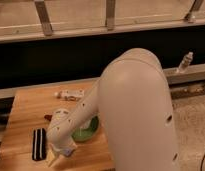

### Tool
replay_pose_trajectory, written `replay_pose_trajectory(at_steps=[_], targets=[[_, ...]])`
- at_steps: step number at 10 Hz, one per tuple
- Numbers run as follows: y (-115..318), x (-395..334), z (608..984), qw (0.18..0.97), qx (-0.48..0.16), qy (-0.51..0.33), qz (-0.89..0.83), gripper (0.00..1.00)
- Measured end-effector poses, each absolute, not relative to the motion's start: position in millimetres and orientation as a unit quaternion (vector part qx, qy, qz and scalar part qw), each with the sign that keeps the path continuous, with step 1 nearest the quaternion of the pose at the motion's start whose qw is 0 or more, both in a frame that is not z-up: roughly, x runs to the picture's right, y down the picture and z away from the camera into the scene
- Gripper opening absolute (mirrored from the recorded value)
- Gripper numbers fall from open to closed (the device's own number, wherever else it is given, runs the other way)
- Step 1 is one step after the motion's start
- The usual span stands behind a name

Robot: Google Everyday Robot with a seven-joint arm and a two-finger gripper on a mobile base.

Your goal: Place the white sponge in the ceramic cup

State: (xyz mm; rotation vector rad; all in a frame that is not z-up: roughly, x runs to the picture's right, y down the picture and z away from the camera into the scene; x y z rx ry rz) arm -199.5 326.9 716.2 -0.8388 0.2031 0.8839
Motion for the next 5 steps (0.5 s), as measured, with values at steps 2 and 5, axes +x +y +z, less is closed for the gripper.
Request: replay_pose_trajectory(at_steps=[2,5], targets=[[328,-204,732,0.823,-0.397,0.087,0.397,0.8],[317,-206,748,0.842,-0.388,0.093,0.363,0.8]])
